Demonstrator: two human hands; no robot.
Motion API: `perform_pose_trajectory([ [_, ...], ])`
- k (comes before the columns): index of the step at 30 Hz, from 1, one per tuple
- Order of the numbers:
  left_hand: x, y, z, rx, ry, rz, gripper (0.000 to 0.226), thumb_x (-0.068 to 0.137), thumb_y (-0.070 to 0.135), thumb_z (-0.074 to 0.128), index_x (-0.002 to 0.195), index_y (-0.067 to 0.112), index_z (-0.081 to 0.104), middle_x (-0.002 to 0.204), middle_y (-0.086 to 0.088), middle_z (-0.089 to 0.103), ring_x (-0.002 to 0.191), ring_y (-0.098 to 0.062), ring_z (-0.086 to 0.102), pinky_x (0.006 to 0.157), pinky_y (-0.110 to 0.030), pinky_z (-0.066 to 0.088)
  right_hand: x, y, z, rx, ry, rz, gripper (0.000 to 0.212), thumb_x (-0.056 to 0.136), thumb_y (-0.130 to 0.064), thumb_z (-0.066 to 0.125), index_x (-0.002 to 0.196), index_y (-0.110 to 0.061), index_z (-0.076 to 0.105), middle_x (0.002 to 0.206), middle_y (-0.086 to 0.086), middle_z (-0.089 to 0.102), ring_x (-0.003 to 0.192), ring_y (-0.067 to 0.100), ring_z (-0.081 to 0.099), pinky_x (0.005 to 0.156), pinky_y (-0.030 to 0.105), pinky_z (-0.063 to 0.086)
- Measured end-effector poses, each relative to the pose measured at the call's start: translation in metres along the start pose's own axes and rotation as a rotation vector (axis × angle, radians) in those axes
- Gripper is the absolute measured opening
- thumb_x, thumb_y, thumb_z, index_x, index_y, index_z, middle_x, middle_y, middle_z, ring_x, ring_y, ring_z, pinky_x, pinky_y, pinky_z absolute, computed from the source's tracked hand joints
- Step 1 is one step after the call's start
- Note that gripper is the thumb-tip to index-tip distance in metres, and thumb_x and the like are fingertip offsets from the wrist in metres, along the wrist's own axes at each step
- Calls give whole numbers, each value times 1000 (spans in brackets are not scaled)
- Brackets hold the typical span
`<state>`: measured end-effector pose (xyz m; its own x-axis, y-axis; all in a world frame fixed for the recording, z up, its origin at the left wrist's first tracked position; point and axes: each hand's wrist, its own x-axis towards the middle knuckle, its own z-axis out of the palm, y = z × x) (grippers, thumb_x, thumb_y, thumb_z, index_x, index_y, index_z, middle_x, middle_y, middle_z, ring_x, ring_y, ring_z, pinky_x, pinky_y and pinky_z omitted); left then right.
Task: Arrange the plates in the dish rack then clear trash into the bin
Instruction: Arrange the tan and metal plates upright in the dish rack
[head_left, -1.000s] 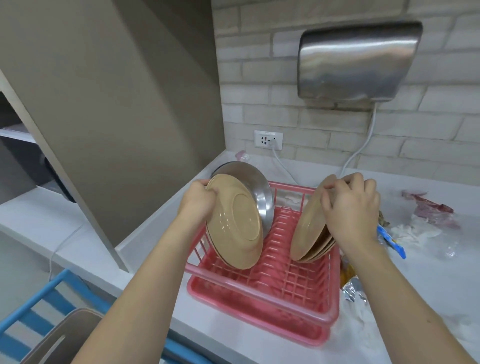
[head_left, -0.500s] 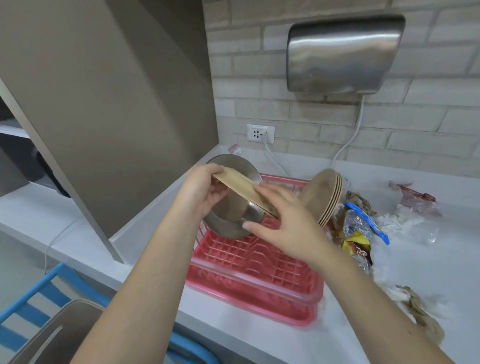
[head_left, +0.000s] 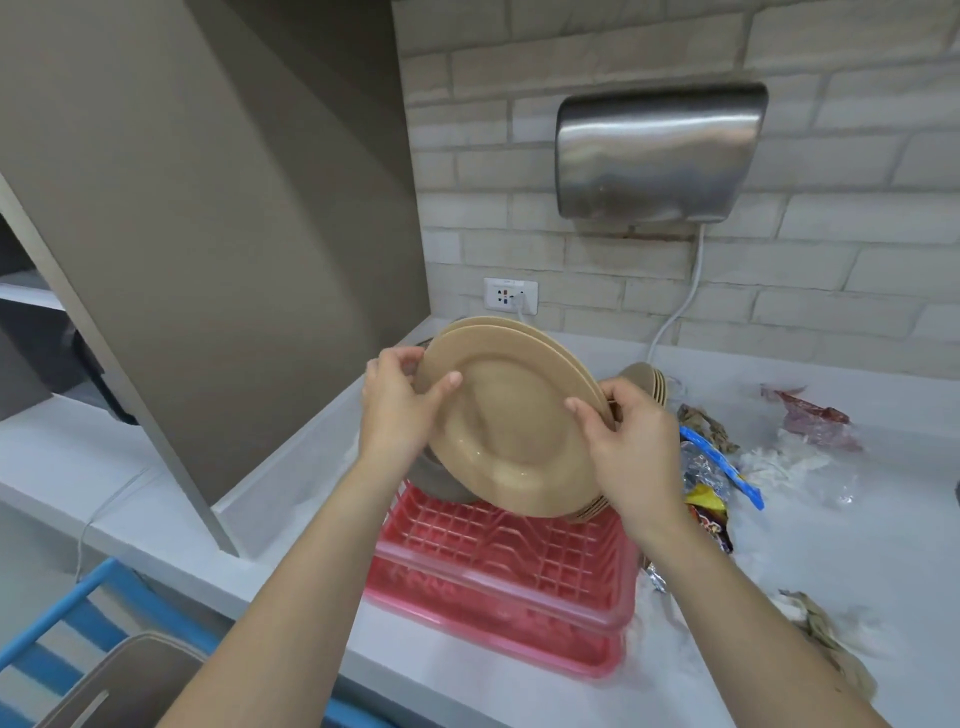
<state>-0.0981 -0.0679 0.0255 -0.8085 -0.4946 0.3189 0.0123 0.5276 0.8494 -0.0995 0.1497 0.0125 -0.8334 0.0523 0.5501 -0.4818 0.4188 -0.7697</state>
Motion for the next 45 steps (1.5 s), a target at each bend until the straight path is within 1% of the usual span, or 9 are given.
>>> perform_pose_trajectory([
  [9,-8,-13,-4,70,-35,41,31,86,31,72,101,24,46,95,8,61,86,-15,61,78,-44,52,6,11,-19,265,-185,168,23,77,-28,80,72,-24,58,75,-8,65,76,13,60,72,30,46],
  [16,-15,-26,-5,216,-116,112,13,92,34,62,93,37,49,89,19,61,86,-11,60,70,-36,47,8,6,-37,379,-465,194,31,82,-11,75,110,-24,70,103,-2,75,98,7,69,83,24,52],
  [22,-24,-33,-9,248,-129,102,14,94,31,59,87,34,47,82,14,61,81,-11,58,63,-32,40,9,9,-43,317,-507,183,33,78,-1,75,101,-25,73,72,-15,73,58,-7,60,53,4,41],
  [26,-33,-41,-25,330,-95,130,14,96,30,54,88,35,43,82,13,61,82,-17,58,64,-35,41,9,13,-52,262,-597,235,30,85,-7,70,109,-24,73,89,-11,76,74,-4,63,72,18,49],
  [28,-37,-44,-36,320,-57,137,15,97,29,53,88,36,44,82,13,61,81,-19,58,66,-38,45,10,16,-54,193,-571,203,28,87,-9,68,108,-27,74,95,-12,75,86,1,67,77,24,50],
  [31,-45,-44,-47,300,-33,149,14,98,26,53,91,37,47,82,13,62,82,-16,58,65,-37,45,8,17,-50,63,-495,116,30,88,-11,68,106,-34,72,69,-30,66,62,-5,58,54,10,43],
  [34,-54,-42,-53,287,-46,173,16,98,25,55,89,37,48,79,13,61,78,-8,57,61,-32,41,0,18,-39,-172,-495,53,37,85,-20,66,109,-48,67,53,-30,55,51,0,50,52,23,39],
  [41,-68,-55,-60,330,-168,170,21,97,23,55,94,44,52,84,21,63,81,-6,61,68,-35,50,-8,28,-27,-189,-392,3,25,91,-28,64,113,-40,70,68,-36,59,70,-11,55,64,14,40],
  [45,-77,-62,-61,326,-170,191,30,97,20,56,89,47,48,83,23,62,79,-1,58,59,-24,41,-5,25,-27,-43,-232,6,30,88,-41,58,116,-34,68,104,-15,71,102,12,62,89,41,50],
])
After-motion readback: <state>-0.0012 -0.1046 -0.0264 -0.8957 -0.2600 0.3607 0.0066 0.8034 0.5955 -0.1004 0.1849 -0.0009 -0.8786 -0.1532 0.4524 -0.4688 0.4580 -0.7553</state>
